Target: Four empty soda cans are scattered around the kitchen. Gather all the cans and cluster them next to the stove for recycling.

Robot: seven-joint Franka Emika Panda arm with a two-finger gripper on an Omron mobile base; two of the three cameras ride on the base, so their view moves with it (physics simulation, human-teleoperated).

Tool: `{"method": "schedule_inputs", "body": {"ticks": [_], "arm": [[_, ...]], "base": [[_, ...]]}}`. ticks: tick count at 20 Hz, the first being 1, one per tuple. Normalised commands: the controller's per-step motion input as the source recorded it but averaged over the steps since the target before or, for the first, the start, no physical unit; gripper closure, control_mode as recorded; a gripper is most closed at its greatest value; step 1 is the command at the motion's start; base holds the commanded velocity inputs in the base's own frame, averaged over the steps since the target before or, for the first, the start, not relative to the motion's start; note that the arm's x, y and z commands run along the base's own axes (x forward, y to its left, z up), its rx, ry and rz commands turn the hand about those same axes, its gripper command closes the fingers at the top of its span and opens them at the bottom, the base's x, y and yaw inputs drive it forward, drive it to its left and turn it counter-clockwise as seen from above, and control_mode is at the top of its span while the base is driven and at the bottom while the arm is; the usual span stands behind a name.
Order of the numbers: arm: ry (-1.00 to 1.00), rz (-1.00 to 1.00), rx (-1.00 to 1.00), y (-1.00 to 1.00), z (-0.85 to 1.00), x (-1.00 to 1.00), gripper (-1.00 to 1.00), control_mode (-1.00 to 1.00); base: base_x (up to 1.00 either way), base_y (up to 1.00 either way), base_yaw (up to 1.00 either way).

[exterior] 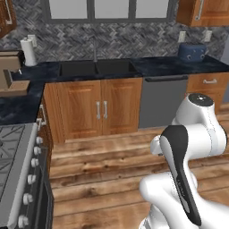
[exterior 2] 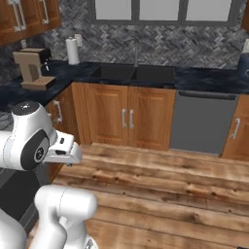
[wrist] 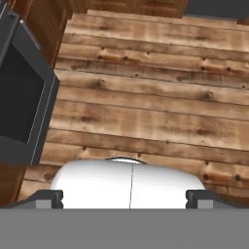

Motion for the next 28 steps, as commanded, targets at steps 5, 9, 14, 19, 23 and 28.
{"method": "schedule_inputs", "body": {"ticks": [5,9,14,19,23,28], "arm": [[0.0,0.0,0.0,0.0,0.0,0.0,-1.0,1.0],[0.0,0.0,0.0,0.0,0.0,0.0,-1.0,1.0],[0.0,0.0,0.0,0.0,0.0,0.0,-1.0,1.0],[0.0,0.0,0.0,0.0,0.0,0.0,-1.0,1.0],[0.0,0.0,0.0,0.0,0.0,0.0,-1.0,1.0],[0.0,0.0,0.0,0.0,0.0,0.0,-1.0,1.0]], "base": [[0.35,0.0,-0.27],[0.45,0.0,-0.22],[0.47,0.0,-0.21],[0.29,0.0,-0.32],[0.21,0.0,-0.4],[0.27,0.0,-0.39]]}}
